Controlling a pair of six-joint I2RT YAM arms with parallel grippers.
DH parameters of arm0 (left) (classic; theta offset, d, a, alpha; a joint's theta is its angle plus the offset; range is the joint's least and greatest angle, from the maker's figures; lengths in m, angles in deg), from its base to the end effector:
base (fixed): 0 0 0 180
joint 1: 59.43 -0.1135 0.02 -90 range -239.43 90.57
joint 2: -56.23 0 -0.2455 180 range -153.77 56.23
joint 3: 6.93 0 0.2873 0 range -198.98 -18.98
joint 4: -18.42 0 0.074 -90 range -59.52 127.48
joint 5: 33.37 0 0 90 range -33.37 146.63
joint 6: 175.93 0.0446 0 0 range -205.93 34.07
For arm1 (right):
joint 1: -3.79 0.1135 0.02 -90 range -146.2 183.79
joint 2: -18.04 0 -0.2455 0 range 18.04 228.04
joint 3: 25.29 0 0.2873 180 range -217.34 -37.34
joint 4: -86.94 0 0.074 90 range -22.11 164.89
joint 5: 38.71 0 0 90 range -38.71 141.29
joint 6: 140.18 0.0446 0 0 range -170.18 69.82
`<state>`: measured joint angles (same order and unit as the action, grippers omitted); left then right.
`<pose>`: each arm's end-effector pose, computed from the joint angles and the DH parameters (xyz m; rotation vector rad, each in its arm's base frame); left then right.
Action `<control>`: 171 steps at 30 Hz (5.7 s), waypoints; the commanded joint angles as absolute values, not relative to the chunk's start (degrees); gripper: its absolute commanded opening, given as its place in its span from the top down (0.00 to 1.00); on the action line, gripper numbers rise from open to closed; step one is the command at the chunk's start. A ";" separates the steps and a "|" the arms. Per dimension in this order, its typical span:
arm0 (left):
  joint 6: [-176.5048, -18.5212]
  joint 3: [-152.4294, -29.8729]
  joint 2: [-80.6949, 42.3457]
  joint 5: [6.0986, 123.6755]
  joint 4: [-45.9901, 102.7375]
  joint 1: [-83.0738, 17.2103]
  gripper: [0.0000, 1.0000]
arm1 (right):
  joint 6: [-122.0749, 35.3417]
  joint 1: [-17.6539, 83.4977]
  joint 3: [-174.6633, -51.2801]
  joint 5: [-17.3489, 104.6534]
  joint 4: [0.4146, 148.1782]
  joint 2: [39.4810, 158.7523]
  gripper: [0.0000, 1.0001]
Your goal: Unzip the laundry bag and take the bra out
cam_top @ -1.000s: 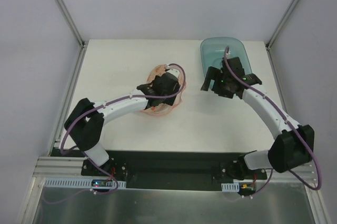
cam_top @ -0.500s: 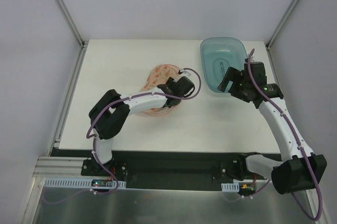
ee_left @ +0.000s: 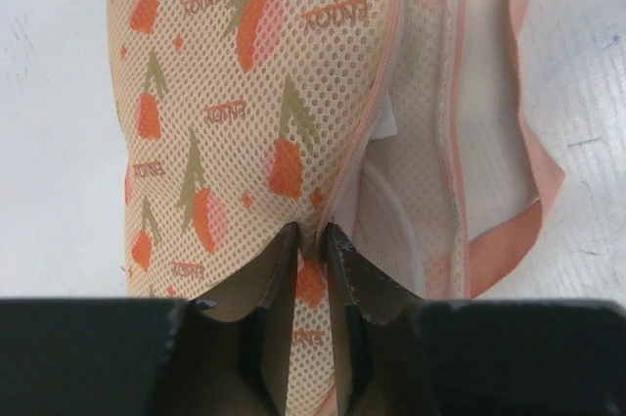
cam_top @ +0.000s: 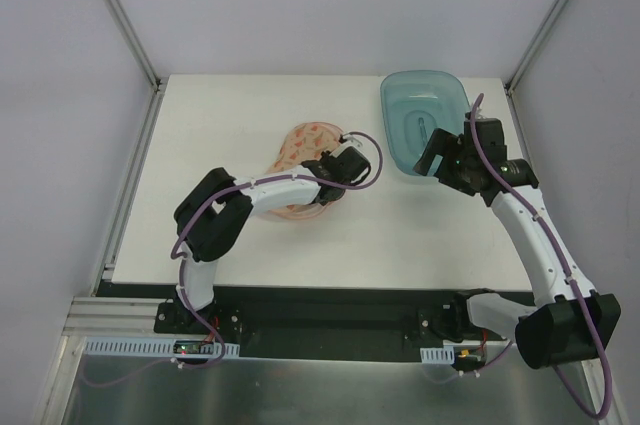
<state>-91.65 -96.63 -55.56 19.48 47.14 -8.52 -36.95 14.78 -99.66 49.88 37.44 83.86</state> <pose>0.3025 -0.3296 0.1485 0.6122 2.1672 0.2840 0.2875 0.0570 0.3025 0.0320 2.2975 0.2476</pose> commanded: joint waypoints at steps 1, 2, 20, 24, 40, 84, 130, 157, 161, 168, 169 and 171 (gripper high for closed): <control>-92.08 -98.00 -53.99 16.02 48.06 -9.07 0.85 | -37.44 14.43 -99.56 49.89 36.40 81.58 0.03; -92.00 -98.00 -52.68 15.93 48.06 -9.07 0.87 | -37.44 14.43 -99.56 49.80 36.31 81.58 0.03; -103.60 -87.19 -32.80 35.10 48.93 -33.31 1.00 | -32.52 23.91 -103.07 48.13 41.04 88.34 0.04; -105.87 -87.01 -36.13 33.86 49.20 -37.61 0.94 | -29.27 34.17 -107.64 49.97 44.13 96.24 0.04; -109.22 -85.70 -15.78 37.83 54.38 -41.33 0.01 | -26.19 45.72 -132.96 52.52 44.39 129.65 0.11; -108.52 -82.97 -8.99 41.07 56.49 -41.50 0.01 | -38.56 46.07 -136.21 63.15 42.90 114.12 0.99; -109.31 -83.85 -11.36 42.39 56.58 -41.50 0.01 | -40.78 5.91 -147.37 52.96 41.67 125.85 0.78; -108.52 -80.33 -7.05 46.16 56.76 -41.50 0.01 | -40.95 4.76 -112.85 66.14 33.15 92.76 0.04; -107.91 -78.58 -4.95 47.66 56.67 -41.50 0.01 | -41.57 5.11 -108.27 66.14 30.95 86.86 0.04; -107.73 -73.48 -0.20 52.23 56.67 -41.50 0.01 | -43.68 5.20 -103.26 65.79 29.45 78.51 0.04; -107.73 -72.26 0.50 53.10 56.67 -41.50 0.01 | -43.76 5.11 -102.56 65.71 29.28 78.16 0.04; -107.73 -71.28 2.17 53.55 56.67 -41.50 0.01 | -43.85 5.20 -102.03 65.01 28.84 77.72 0.04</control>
